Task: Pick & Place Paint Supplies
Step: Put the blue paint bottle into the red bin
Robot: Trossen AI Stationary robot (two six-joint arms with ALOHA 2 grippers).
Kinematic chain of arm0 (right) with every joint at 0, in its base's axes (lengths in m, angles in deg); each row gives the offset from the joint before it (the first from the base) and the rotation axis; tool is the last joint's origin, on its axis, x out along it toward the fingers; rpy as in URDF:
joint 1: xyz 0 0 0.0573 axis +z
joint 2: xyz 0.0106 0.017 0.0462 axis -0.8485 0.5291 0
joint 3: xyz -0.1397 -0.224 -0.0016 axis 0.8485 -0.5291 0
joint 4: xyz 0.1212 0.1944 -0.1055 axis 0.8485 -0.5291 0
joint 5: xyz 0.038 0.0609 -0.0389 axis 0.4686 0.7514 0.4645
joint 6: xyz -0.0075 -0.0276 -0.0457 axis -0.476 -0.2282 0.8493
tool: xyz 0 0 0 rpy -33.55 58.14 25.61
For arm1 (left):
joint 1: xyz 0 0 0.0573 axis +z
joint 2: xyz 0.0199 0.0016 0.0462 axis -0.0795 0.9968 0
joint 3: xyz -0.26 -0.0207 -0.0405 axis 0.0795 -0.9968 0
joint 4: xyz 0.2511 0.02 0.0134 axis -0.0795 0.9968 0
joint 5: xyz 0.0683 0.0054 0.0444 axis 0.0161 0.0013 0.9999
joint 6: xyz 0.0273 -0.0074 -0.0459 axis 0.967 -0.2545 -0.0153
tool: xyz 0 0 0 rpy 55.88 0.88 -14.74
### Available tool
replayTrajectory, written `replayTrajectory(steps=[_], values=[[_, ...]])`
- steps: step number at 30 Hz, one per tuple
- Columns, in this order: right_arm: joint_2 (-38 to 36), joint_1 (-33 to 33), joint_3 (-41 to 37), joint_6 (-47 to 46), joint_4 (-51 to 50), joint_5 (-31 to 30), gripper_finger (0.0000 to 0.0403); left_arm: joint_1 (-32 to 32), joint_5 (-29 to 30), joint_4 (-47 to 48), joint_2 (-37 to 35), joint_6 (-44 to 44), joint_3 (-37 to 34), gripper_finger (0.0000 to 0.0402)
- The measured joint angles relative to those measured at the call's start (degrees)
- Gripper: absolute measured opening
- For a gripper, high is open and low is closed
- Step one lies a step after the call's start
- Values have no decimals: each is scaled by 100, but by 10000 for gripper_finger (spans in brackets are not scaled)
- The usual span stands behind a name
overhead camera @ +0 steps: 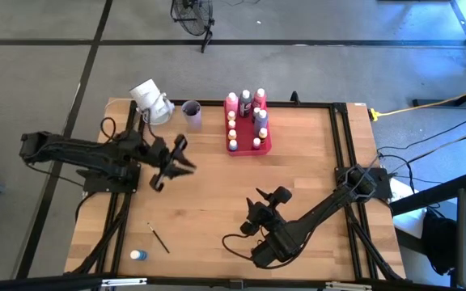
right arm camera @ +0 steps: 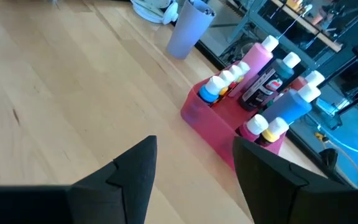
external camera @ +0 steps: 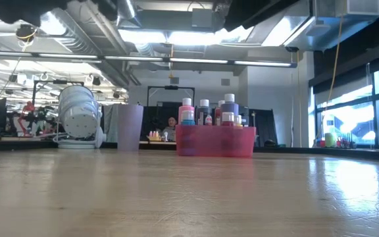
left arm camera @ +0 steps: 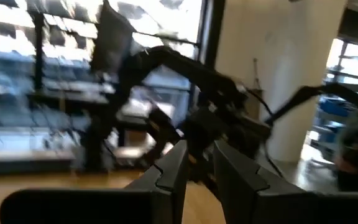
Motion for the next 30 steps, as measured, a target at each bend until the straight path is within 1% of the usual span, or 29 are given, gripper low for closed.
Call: replayTrajectory(steps=[2, 5, 7, 10, 12, 14, 17, 20, 23, 25, 26, 28, 30], values=[[0, 0, 0, 0, 78, 10, 213, -279, 95, 550, -86, -236, 0, 73], [0, 0, 0, 0, 131, 10, 213, -659, 432, 1268, -290, -375, 0, 73], [0, 0, 0, 0, 164, 7, 213, -929, 783, 1675, -467, -398, 20, 73], [0, -12, 0, 0, 272, 4, 213, -1334, 1434, 2489, -804, -425, 287, 73], [0, -28, 0, 2, 337, 5, 213, -1585, 1905, 2792, -996, -578, 468, 73], [0, -39, 0, 0, 390, 3, 213, -1797, 2171, 2870, -1127, -869, 523, 73], [0, -41, 0, 2, 401, -10, 213, -2009, 2165, 2868, -1305, -934, 548, 73], [0, -41, 0, 2, 402, -12, 213, -2121, 2221, 2874, -1398, -349, 549, 73], [0, -43, 0, 2, 404, -12, 213, -2177, 2421, 2875, -1435, -83, 549, 73], [0, -45, 0, 2, 421, -12, 213, -2206, 2438, 2872, -1435, 105, 549, 73], [0, -45, 0, 2, 437, -14, 213, -2223, 2339, 2876, -1431, 254, 549, 73], [0, -45, 0, 2, 441, -14, 213, -2252, 1846, 2860, -1431, 537, 549, 73], [0, -45, 0, 2, 442, -14, 213, -2265, 1397, 2766, -1431, 562, 549, 73]])
